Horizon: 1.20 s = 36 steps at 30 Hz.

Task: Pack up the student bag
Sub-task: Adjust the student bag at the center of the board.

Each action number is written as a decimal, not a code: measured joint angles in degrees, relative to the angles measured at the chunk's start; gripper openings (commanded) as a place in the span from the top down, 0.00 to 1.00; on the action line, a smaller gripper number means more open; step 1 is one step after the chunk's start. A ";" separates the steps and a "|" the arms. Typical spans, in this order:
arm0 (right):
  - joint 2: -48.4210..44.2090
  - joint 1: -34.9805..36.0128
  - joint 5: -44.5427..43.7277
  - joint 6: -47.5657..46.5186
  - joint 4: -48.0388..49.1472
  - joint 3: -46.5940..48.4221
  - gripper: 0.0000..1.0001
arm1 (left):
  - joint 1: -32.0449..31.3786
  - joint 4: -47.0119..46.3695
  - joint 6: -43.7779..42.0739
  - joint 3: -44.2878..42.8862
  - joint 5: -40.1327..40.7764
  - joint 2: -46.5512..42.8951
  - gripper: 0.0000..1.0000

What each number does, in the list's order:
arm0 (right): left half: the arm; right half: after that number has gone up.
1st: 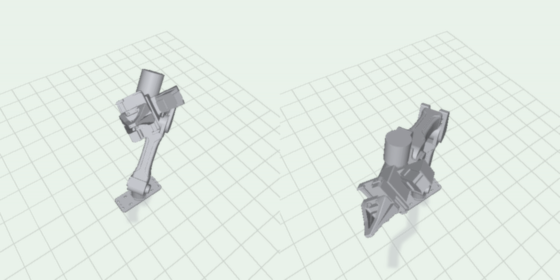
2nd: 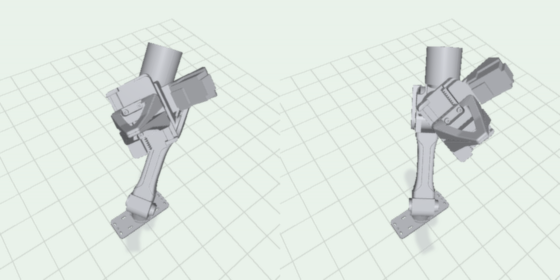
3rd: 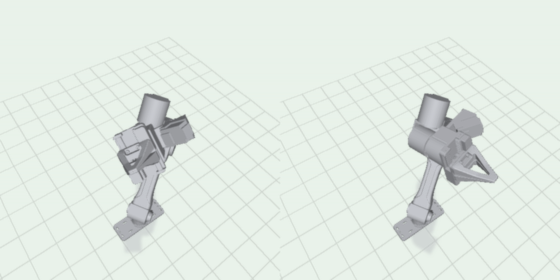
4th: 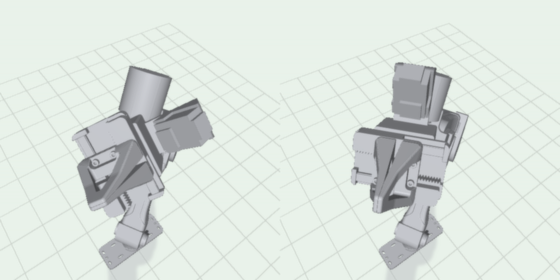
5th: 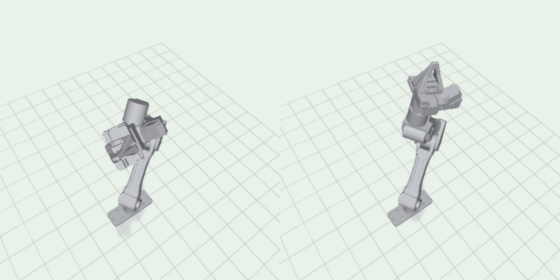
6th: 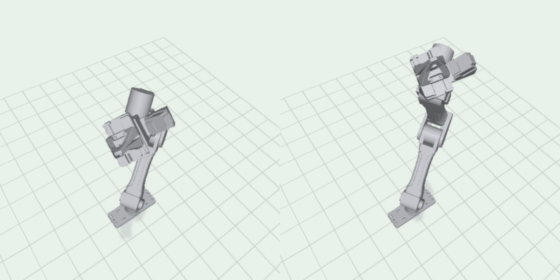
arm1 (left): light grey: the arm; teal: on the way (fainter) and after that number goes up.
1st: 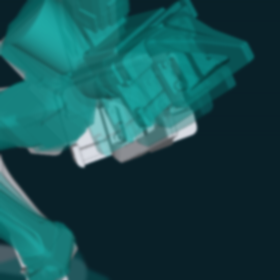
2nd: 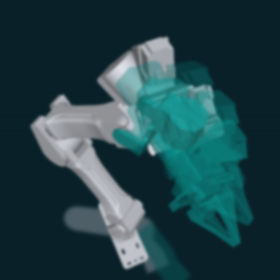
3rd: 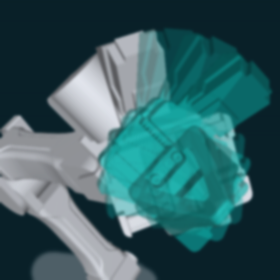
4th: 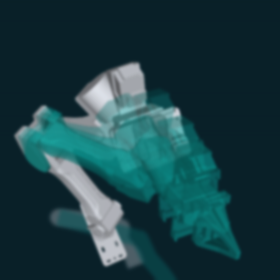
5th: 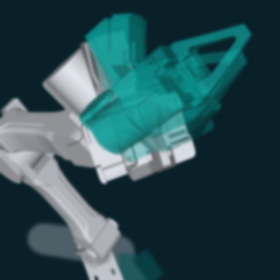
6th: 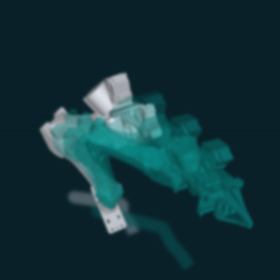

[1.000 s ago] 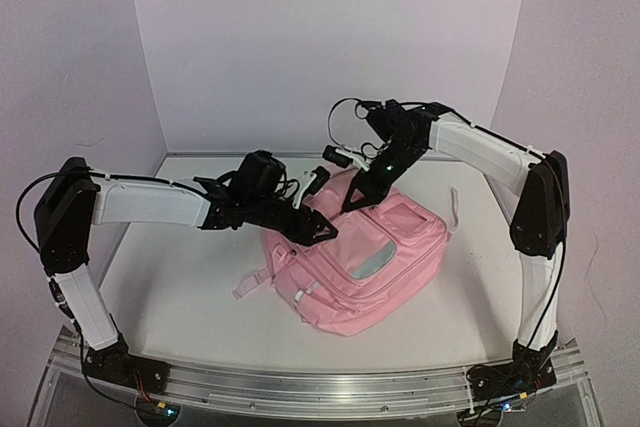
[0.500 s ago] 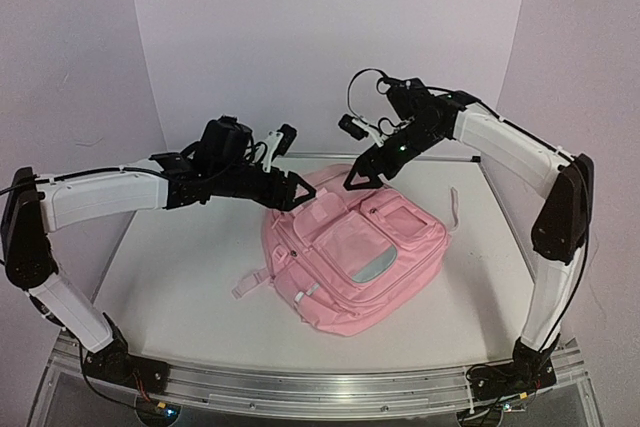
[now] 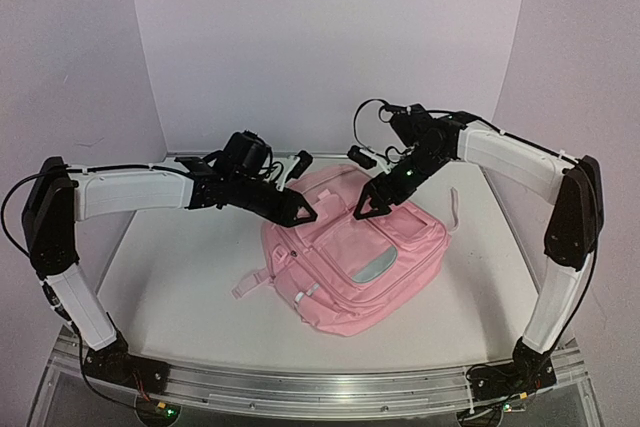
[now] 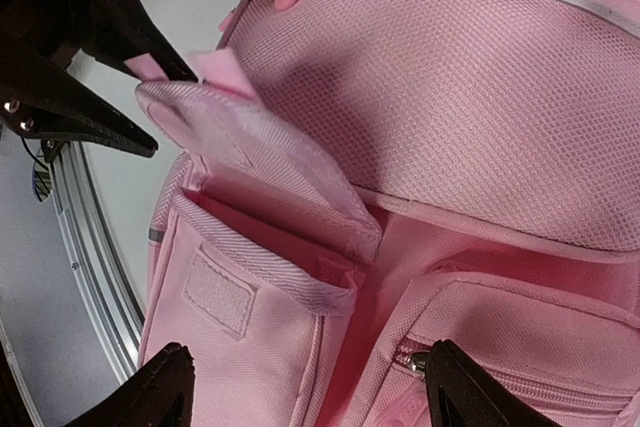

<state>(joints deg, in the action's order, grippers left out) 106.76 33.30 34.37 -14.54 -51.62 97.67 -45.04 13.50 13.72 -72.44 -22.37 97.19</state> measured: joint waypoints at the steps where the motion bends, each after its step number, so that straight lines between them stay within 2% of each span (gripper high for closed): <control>1: 0.06 0.00 -0.01 0.30 0.25 -0.05 0.22 | -0.02 -0.05 0.04 0.00 -0.72 0.02 0.86; 3: 0.16 0.09 -0.17 0.99 0.97 -0.27 0.23 | -0.04 -0.44 0.11 0.00 -1.98 0.02 0.96; 5: 0.42 0.27 -0.68 1.49 1.55 -0.46 0.24 | -0.15 -1.06 -0.04 0.00 -2.90 0.02 1.00; 12: 2.93 1.84 -4.69 3.31 3.72 -1.07 0.32 | -0.97 -2.20 -0.03 0.03 -4.97 0.02 1.00; 21: 3.84 2.54 -7.83 5.61 4.53 -1.07 0.36 | -2.37 -4.27 -1.12 0.87 -6.04 0.02 1.00; 30: 4.19 2.34 -8.92 8.50 5.24 -1.05 0.60 | -4.53 -6.08 -1.94 0.92 -6.56 1.99 1.00; 36: 4.25 2.25 -9.31 9.11 5.33 -1.10 0.62 | -5.04 -9.23 -1.31 0.96 -8.61 4.92 1.00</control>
<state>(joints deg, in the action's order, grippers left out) 111.01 35.55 25.06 -5.42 -46.28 96.57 -50.08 4.27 12.41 -71.48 -30.98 102.10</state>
